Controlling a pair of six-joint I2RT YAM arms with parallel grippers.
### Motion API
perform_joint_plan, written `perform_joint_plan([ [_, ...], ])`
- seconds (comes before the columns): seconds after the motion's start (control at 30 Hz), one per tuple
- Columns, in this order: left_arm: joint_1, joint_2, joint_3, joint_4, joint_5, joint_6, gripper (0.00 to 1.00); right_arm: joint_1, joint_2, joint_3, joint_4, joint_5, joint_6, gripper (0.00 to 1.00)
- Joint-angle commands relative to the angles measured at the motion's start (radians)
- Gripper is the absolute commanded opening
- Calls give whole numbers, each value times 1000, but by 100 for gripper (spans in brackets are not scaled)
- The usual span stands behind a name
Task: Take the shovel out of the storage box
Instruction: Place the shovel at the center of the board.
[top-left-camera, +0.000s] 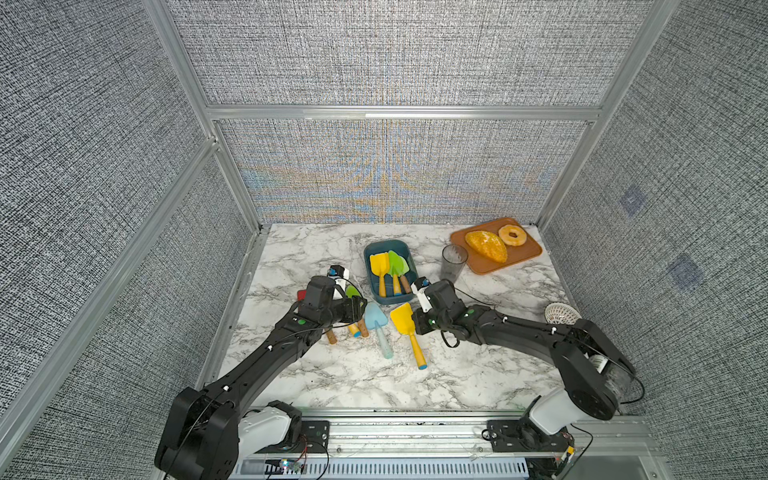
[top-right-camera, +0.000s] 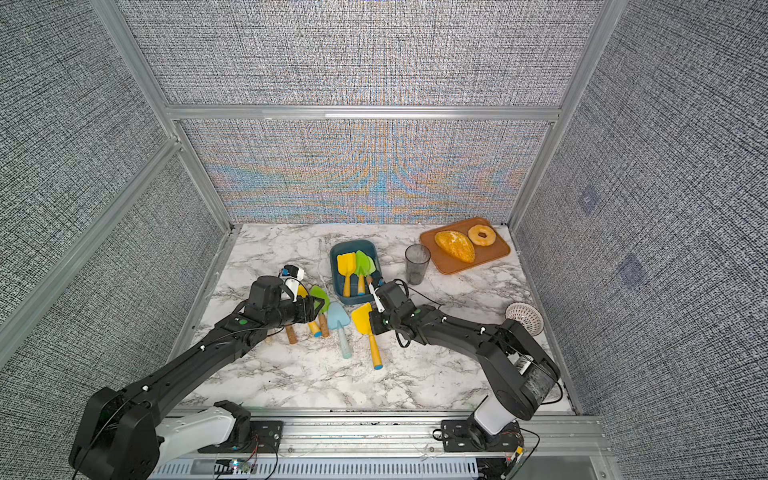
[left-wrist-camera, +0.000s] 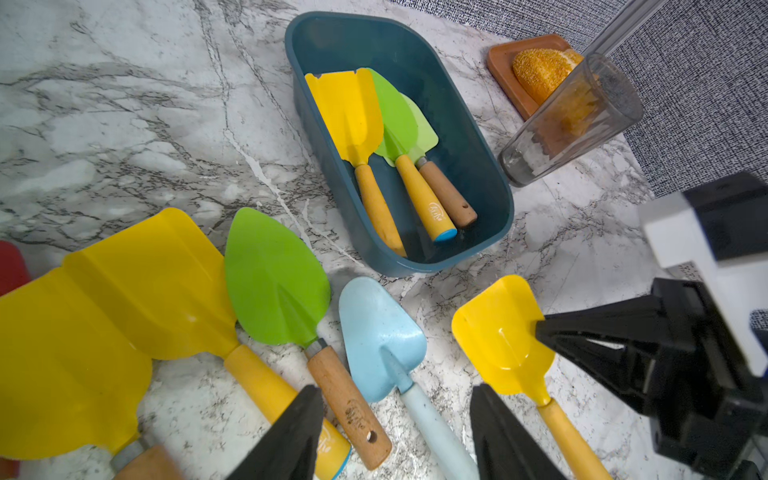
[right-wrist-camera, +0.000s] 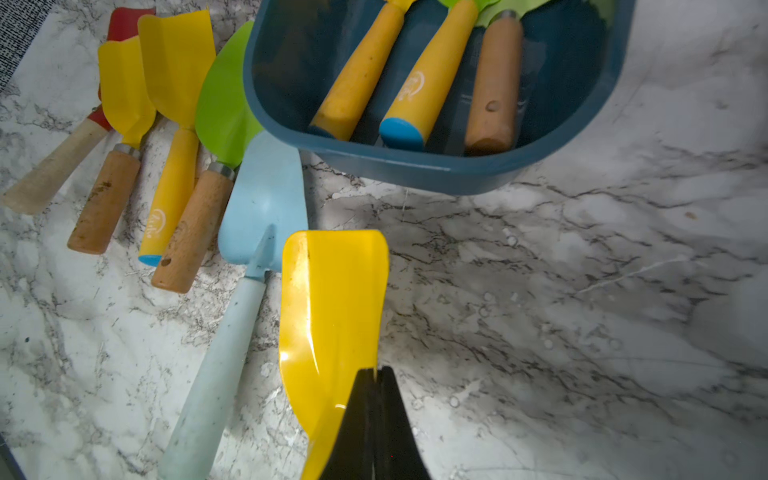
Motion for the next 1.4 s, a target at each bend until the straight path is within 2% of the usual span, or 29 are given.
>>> perform_joint_plan([
  [0.0,0,2,4,27,16,-5,62,6,28,-5,94,43,92,0],
  [0.2,2,1,2,27,14,-4,62,6,83,-2,149,93,192,0],
  [0.6,1,8,1,29,14,-1,62,14,152,14,200,88,230,1],
  [0.7,1,9,1,31,14,-2,62,21,165,15,199,88,233,9],
  [0.83,1,10,2,31,14,-4,62,25,169,10,202,92,243,14],
  [0.97,2,10,3,30,15,-3,62,29,160,8,183,104,250,30],
  [1.03,1,10,5,30,15,-5,62,33,149,6,172,117,249,34],
  [1.27,2,16,10,36,18,-7,62,47,54,23,77,205,221,51],
  [1.37,2,25,18,46,25,-15,63,47,17,64,34,234,188,55],
])
